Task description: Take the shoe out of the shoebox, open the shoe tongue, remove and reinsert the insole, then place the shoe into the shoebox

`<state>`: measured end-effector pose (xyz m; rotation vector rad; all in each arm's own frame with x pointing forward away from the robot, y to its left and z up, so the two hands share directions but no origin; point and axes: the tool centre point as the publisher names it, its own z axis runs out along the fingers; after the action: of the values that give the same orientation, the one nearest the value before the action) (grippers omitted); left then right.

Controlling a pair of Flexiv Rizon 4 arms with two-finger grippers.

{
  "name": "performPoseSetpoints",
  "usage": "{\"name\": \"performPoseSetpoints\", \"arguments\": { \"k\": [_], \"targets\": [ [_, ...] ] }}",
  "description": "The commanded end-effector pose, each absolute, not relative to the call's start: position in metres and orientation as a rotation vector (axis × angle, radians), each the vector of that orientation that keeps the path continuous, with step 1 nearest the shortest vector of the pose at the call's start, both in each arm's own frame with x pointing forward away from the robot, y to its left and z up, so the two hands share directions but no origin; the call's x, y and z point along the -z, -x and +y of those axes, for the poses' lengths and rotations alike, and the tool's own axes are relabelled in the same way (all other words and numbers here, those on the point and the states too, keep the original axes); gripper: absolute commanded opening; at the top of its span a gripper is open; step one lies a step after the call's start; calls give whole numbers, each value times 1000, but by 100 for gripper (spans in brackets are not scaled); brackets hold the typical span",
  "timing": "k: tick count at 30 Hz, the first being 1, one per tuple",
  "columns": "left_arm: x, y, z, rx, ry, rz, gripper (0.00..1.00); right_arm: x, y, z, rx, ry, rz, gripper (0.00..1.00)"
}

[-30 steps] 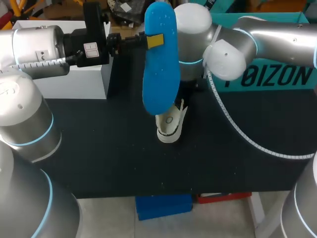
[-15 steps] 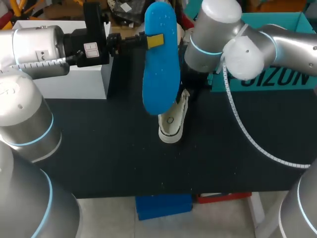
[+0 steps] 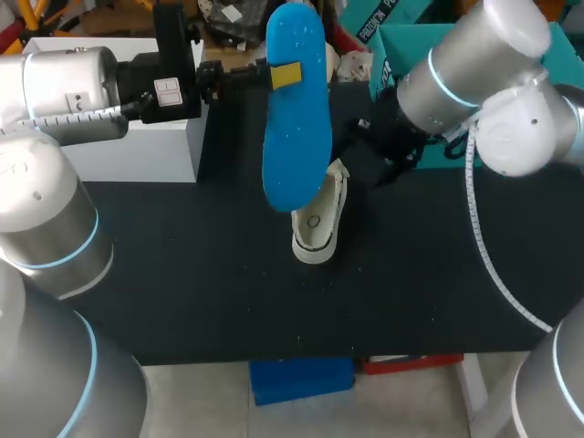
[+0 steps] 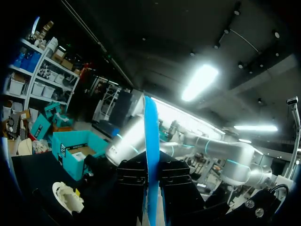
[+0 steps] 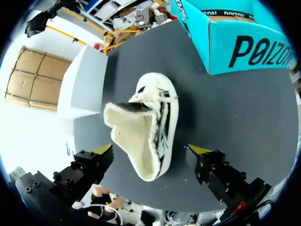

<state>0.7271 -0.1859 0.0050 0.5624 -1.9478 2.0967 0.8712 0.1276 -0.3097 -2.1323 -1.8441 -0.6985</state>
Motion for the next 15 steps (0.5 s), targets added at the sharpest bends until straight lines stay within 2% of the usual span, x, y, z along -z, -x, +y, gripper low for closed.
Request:
{"name": "performPoseSetpoints", "arguments": {
  "k": [1,15],
  "targets": [
    [-5,-726,-186,-2092,-566,-1952,0,312,-865,122,866,2015,-1757,100],
    [-5,-726,-186,-2092,-566,-1952,0,270,-847,97,1199,1668,-1310,100]
  ]
}}
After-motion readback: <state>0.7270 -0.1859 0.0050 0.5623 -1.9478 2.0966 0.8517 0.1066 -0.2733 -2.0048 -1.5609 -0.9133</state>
